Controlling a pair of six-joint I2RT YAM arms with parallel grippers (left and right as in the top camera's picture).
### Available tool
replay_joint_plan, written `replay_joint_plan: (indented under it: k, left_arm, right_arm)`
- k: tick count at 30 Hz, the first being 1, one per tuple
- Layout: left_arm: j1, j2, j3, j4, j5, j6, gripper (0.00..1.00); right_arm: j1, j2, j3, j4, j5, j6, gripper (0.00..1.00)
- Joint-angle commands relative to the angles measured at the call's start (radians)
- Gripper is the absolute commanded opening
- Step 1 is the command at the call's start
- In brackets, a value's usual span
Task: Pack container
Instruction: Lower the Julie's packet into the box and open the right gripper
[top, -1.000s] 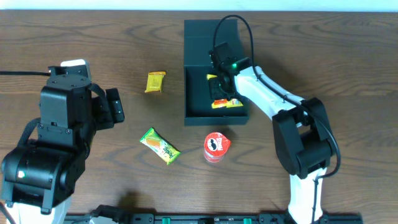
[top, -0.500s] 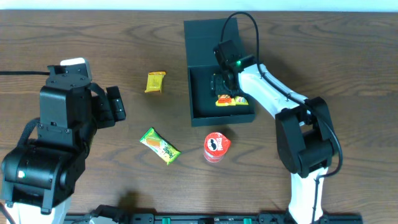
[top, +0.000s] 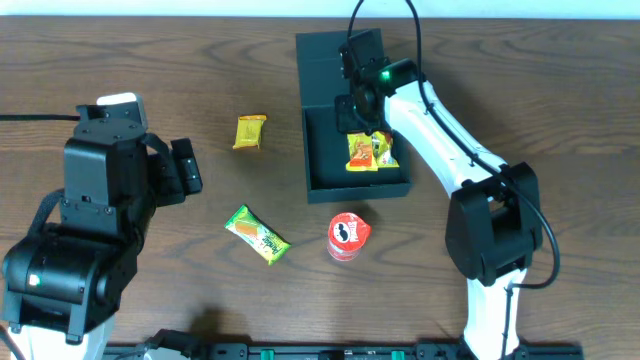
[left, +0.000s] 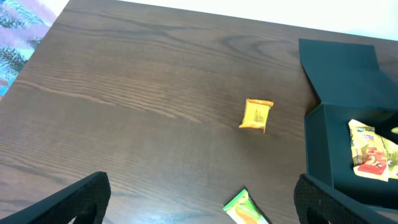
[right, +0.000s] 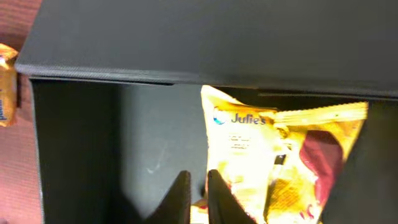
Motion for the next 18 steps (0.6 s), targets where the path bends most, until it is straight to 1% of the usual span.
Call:
replay_joint_plan:
  k: [1, 9, 14, 18]
  left_arm:
    - [0.001, -0.002, 0.019, 0.000, 0.000, -0.007, 0.95]
    - [0.001, -0.001, 0.019, -0.002, -0.001, -0.002, 0.95]
    - [0.001, -0.002, 0.019, -0.006, -0.001, 0.000, 0.95]
    - [0.001, -0.001, 0.019, -0.004, -0.001, 0.000, 0.95]
  right_arm:
    - [0.008, 0.024, -0.022, 0.013, -0.056, -0.009, 0.05]
    - [0.009, 0.107, -0.022, 0.058, -0.093, -0.042, 0.03]
    - [0.009, 0.137, -0.022, 0.041, -0.093, -0.045, 0.03]
    - [0.009, 0.145, -0.022, 0.044, -0.050, -0.053, 0.02]
